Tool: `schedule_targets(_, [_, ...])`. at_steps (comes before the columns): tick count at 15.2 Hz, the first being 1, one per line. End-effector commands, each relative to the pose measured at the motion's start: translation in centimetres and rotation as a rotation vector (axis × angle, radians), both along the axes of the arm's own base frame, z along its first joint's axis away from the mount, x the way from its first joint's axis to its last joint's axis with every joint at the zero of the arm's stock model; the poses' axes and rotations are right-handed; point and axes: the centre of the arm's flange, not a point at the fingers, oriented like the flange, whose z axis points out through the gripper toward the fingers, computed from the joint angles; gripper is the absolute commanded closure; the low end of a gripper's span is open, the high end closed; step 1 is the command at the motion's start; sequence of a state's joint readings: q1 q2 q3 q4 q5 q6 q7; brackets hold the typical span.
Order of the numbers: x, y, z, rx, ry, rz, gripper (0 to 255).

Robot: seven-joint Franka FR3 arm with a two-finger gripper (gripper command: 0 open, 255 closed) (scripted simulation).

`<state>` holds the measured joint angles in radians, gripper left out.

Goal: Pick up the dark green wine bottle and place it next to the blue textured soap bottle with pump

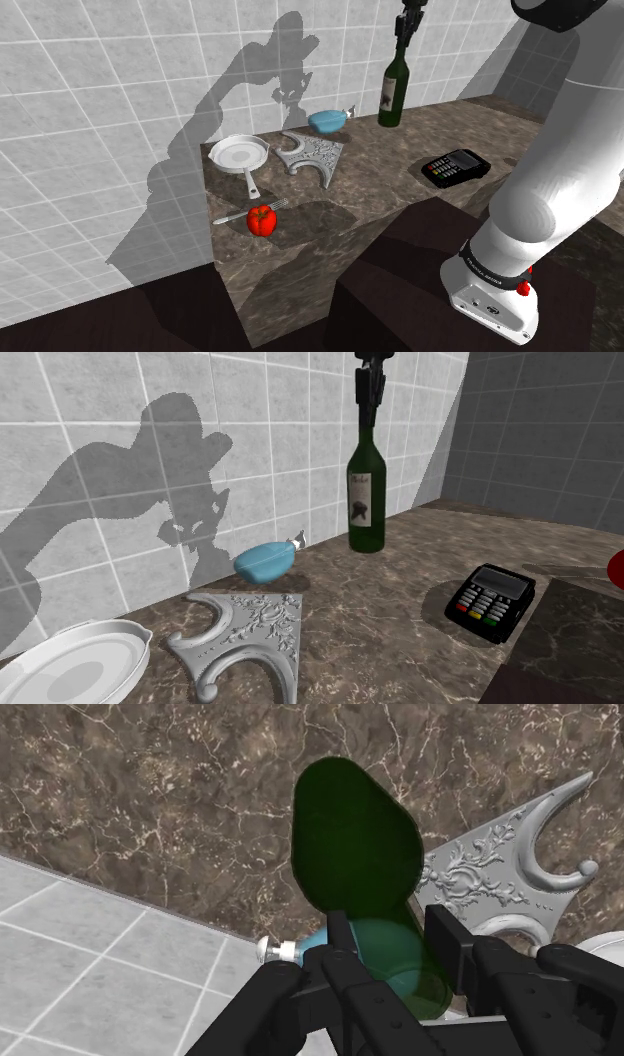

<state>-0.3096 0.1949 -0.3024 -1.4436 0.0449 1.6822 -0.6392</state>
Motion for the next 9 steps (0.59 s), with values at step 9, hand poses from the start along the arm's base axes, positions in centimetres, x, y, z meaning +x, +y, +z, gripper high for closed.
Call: schedule_targets(9, [0.0,-0.1,-5.2,-0.001,-0.001,0.0,255])
